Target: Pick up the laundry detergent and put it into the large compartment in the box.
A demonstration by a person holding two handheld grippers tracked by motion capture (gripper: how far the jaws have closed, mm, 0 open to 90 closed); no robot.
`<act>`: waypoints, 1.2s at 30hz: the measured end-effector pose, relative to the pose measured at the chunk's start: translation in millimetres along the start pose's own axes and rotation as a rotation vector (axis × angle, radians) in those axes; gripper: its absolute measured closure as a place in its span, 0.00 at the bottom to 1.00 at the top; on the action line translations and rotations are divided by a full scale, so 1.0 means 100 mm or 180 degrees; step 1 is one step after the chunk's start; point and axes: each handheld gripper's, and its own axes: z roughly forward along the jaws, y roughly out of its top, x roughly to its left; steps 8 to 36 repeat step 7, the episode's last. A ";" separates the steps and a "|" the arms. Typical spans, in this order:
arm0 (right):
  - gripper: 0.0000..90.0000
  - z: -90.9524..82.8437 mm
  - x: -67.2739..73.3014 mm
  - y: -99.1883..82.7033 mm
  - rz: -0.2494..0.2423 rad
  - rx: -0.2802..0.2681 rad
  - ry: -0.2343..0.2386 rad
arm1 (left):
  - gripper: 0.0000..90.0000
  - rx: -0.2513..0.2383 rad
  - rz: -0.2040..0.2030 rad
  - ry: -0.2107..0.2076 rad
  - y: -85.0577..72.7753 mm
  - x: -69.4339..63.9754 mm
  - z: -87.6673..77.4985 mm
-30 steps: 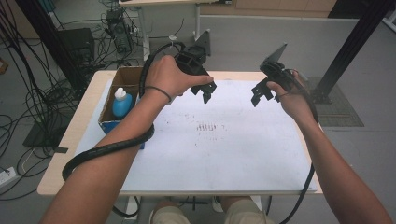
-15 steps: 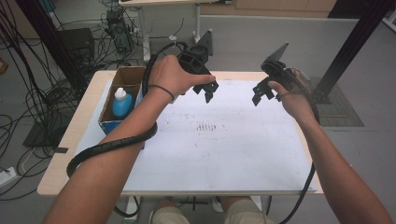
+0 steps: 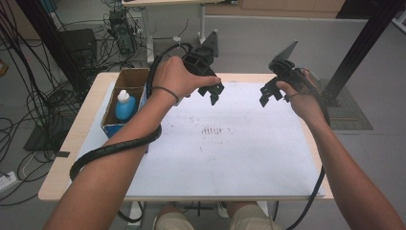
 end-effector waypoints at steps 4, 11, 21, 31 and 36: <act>0.08 0.00 0.00 -0.01 -0.0005 -0.0008 0.0002 | 0.14 -0.0013 -0.0012 0.0001 -0.01 0.00 0.00; 0.08 0.00 0.01 -0.01 -0.0007 -0.0008 0.0000 | 0.14 -0.0010 -0.0012 0.0004 -0.01 0.00 -0.01; 0.08 0.00 0.01 -0.01 -0.0007 -0.0008 0.0000 | 0.14 -0.0010 -0.0012 0.0004 -0.01 0.00 -0.01; 0.08 0.00 0.01 -0.01 -0.0007 -0.0008 0.0000 | 0.14 -0.0010 -0.0012 0.0004 -0.01 0.00 -0.01; 0.08 0.00 0.01 -0.01 -0.0007 -0.0008 0.0000 | 0.14 -0.0010 -0.0012 0.0004 -0.01 0.00 -0.01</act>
